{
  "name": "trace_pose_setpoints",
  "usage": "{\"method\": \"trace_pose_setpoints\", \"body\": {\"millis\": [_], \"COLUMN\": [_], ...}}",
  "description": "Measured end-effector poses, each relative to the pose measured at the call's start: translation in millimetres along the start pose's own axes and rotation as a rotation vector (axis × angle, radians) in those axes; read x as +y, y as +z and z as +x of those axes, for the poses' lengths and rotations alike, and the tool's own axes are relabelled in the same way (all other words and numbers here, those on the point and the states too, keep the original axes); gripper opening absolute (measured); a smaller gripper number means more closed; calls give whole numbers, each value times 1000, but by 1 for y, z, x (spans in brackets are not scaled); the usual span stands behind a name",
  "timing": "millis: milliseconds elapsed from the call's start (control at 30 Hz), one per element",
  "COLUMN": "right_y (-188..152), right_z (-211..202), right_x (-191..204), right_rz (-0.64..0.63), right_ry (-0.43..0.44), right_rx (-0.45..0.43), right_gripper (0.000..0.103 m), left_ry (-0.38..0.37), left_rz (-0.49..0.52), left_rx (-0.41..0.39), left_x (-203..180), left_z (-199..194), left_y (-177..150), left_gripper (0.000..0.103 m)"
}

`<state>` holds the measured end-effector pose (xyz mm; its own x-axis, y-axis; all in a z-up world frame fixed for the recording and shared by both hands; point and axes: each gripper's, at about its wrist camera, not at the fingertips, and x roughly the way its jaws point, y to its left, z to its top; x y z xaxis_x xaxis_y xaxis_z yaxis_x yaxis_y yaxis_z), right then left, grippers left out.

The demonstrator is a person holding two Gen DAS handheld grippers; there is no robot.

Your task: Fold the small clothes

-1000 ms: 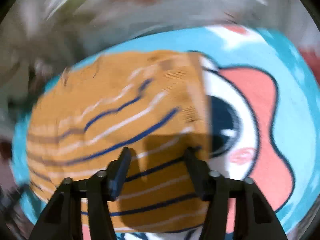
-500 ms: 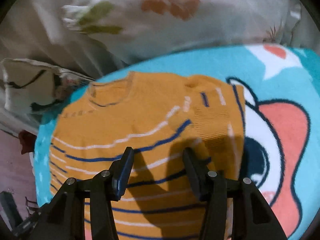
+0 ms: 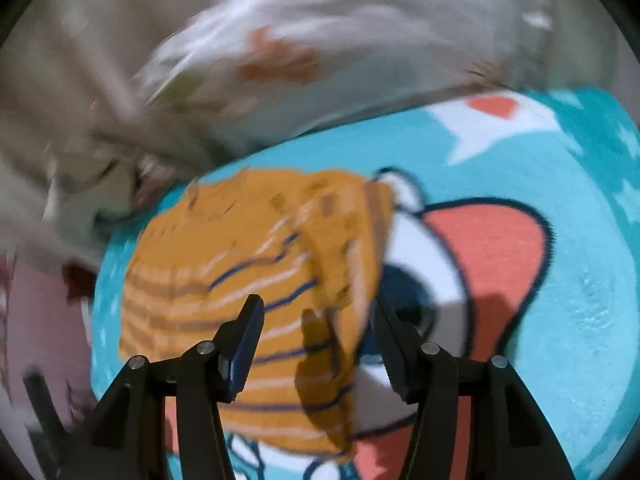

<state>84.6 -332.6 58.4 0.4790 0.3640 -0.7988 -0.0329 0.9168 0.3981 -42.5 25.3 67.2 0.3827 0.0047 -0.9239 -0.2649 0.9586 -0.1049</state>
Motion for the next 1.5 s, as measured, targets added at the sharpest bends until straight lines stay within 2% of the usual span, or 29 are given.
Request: {"method": "trace_pose_setpoints", "body": {"millis": [67,133,200,300,400,433,533,567,667,800,967,1100,1267,1333,1500], "right_y": [-16,-34,-42,-45,-39,-35,-22,-20,-15,-5,-2,-1,11,18,28], "right_z": [12,30,48,56,55,55,42,31,20,27,65,107,162,179,214], "right_x": [29,51,55,51,48,47,37,33,52,106,185,248,300,310,332], "right_rz": [-128,-253,-298,-337,-334,-319,-231,-213,-207,-223,-226,-269,-292,-282,-312], "right_ry": [-15,-66,-114,-153,-169,-203,-142,-137,-157,-122,2,67,38,12,-115], "right_rx": [32,73,101,89,102,114,127,120,88,80,147,211,280,301,319], "right_gripper": [60,60,60,59,61,61,61,62,62,66,67,67,67,67,72], "left_ry": [29,56,71,94,102,99,84,76,54,33,1,-59,-190,-241,-373], "left_rz": [32,64,77,83,77,74,65,63,53,49,38,-2,-23,-34,-78], "left_rx": [-14,-30,-40,-47,-52,-51,-44,-35,-17,5,30,51,55,67,93], "left_x": [-11,-20,-23,-21,-12,-8,5,12,32,59,97,130,150,153,152], "left_z": [-1,-3,-5,-8,-8,-7,-2,2,10,20,33,46,59,65,74], "left_y": [-1,-3,-4,-3,1,3,10,14,25,41,58,73,93,97,98], "left_gripper": [59,59,59,59,59,59,59,59,59,59,60,61,62,63,63]}}
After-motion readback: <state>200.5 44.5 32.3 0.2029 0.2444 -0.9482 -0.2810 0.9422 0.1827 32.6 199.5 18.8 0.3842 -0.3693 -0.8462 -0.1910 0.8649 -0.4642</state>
